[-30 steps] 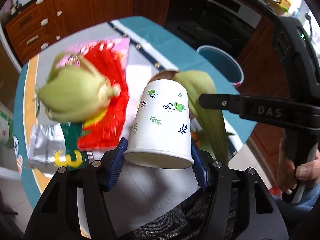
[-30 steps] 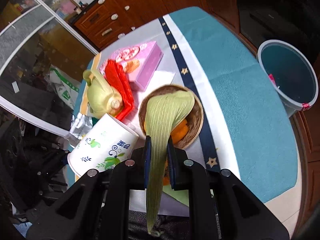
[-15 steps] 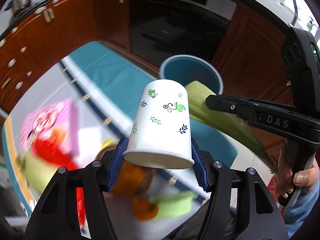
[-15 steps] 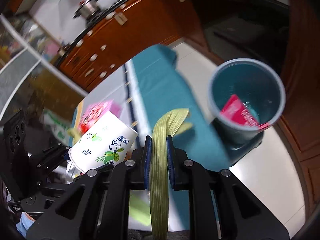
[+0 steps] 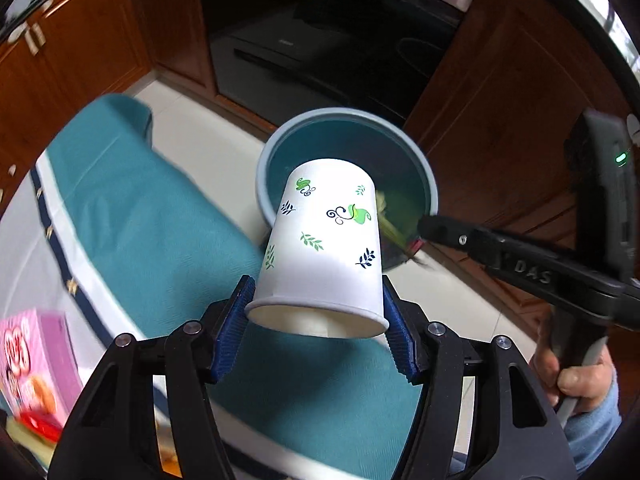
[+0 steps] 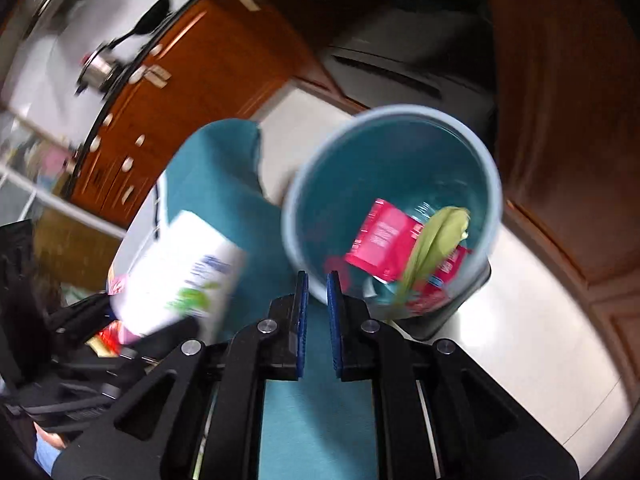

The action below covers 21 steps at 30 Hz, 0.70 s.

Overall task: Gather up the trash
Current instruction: 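Carry cup and husk over the teal bin and open both tools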

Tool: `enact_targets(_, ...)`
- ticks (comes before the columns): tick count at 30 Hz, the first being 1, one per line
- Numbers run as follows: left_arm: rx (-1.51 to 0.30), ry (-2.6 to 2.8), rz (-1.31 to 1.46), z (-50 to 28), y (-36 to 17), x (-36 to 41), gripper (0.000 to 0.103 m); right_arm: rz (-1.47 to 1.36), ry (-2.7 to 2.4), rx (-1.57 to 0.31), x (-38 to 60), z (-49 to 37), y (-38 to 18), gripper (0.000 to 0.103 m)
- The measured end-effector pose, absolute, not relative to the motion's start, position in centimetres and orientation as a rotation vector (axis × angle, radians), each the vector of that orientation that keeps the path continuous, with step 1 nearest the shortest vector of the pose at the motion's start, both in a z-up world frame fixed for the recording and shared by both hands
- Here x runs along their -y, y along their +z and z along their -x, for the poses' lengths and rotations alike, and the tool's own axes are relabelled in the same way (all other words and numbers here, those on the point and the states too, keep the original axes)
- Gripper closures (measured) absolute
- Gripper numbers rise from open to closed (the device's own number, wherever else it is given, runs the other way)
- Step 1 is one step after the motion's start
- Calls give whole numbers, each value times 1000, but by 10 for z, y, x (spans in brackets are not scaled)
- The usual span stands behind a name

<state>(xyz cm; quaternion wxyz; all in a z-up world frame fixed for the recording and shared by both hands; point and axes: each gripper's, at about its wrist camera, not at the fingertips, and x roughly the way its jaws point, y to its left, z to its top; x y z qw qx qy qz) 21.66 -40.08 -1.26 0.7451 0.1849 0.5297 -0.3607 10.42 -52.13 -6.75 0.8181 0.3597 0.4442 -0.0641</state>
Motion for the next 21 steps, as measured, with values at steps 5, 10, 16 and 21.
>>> enact_targets(5, -1182, -852, -507, -224, -34, 458, 40, -690, -202, -978, 534, -106, -72, 89)
enact_targets(10, -1168, -827, -613, -229, -60, 494, 31, -650, -274, -1017, 547, -119, -76, 26)
enact_targets(16, -1139, -777, -641, -232, -61, 489, 24, -679, -299, -1038, 554, -123, -78, 18)
enact_targets(21, -1157, -757, -605, -232, -55, 474, 24, -718, -312, -1040, 557, -118, -76, 18)
